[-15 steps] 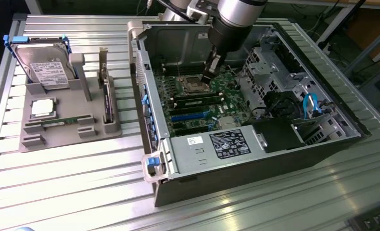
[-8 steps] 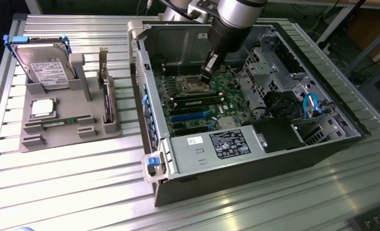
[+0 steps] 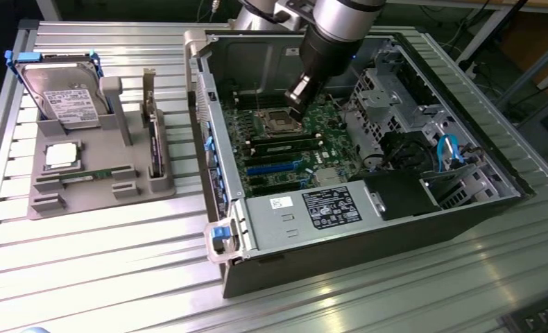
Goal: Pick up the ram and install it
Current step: 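Press down the ram until it locks into place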
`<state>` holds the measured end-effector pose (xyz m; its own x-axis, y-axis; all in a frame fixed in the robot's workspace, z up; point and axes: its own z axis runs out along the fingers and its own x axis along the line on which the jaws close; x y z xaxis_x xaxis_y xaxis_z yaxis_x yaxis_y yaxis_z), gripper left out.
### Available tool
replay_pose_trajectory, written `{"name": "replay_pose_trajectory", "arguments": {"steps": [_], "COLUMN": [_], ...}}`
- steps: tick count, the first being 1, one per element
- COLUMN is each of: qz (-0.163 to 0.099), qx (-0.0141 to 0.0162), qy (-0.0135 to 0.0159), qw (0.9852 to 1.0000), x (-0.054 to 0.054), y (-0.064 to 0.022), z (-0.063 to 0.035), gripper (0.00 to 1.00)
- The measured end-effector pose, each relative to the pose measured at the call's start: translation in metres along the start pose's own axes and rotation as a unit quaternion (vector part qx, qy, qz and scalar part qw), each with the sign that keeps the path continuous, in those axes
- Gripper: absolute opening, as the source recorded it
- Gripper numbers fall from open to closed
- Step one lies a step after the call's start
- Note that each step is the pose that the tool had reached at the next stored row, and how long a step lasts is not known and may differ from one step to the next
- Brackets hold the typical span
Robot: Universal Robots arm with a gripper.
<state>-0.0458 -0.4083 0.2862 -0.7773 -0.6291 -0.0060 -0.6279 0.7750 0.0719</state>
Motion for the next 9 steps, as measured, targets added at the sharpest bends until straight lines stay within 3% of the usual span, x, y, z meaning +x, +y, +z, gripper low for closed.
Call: {"name": "replay_pose_trajectory", "arguments": {"steps": [6,9], "qz": [0.060,0.098], "qx": [0.0005,0.0008], "qy": [-0.0042,-0.0069], "qw": [0.9982,0.9952], "x": [0.0000,0.0000], "y": [0.0000,0.0000], "z": [0.0000,0.0000], "gripper": [0.11,0.11]}}
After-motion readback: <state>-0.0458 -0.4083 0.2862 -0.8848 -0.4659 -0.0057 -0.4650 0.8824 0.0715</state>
